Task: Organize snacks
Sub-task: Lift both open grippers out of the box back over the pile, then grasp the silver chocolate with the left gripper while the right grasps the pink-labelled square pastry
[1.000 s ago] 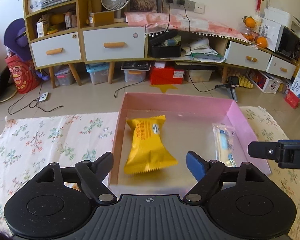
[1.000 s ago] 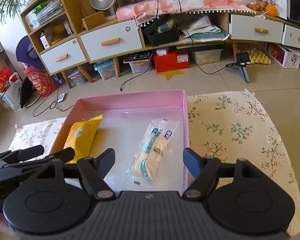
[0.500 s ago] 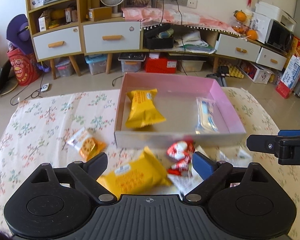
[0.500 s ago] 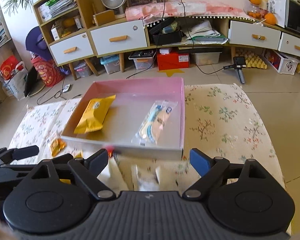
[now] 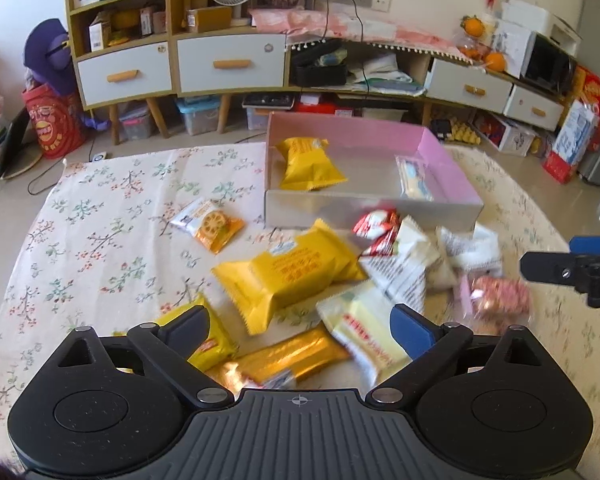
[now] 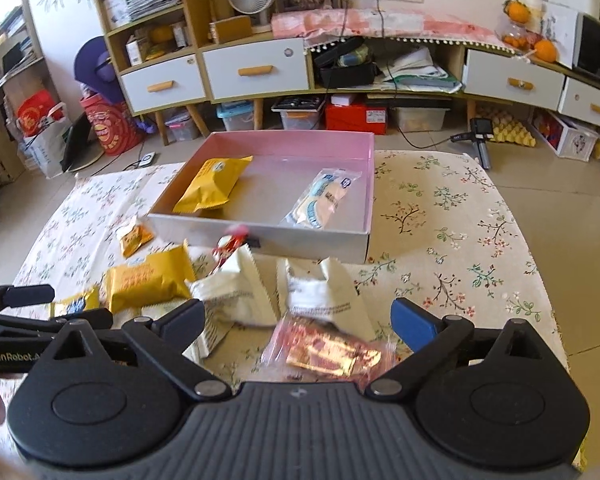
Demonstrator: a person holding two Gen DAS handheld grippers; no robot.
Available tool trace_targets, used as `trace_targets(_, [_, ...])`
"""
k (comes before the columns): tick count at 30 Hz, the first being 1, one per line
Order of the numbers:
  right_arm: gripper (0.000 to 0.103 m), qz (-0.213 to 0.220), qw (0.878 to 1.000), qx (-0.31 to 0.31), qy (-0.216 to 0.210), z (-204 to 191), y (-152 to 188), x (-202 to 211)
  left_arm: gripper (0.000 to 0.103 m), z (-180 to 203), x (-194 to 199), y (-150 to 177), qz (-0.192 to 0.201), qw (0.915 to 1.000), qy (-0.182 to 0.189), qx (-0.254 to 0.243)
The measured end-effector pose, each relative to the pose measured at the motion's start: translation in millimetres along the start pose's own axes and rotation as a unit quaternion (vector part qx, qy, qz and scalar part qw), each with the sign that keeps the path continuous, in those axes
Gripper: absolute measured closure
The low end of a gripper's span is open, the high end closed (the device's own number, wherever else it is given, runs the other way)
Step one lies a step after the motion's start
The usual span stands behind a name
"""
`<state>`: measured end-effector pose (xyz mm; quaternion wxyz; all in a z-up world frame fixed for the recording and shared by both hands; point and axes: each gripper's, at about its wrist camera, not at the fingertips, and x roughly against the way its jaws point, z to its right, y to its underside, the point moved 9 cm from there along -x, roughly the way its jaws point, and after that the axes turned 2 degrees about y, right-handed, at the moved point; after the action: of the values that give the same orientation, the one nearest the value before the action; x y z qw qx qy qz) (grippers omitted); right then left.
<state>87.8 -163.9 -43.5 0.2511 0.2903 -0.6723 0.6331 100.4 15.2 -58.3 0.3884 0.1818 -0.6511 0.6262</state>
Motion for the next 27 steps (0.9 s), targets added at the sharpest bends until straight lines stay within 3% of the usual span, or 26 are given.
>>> trace_targets(7, [0.000, -0.006, 1.000, 0.001, -0.016, 3, 29, -3, 0.005, -15, 9, 27, 0.004, 1.0000, 0.005, 0.006])
trace_targets(17, [0.000, 0.006, 1.000, 0.027, 0.001, 11, 61, -3, 0.005, -4, 16, 67, 0.017, 0.9973, 0.034, -0.063])
trace_targets(21, [0.000, 0.008, 0.999, 0.041, 0.001, 8, 70, -3, 0.005, 6, 20, 81, 0.007, 0.9960, 0.040, -0.079])
trace_targets(27, [0.000, -0.005, 0.998, 0.066, 0.001, -1, 79, -9, 0.007, 19, 14, 97, -0.044, 0.9946, 0.060, -0.072])
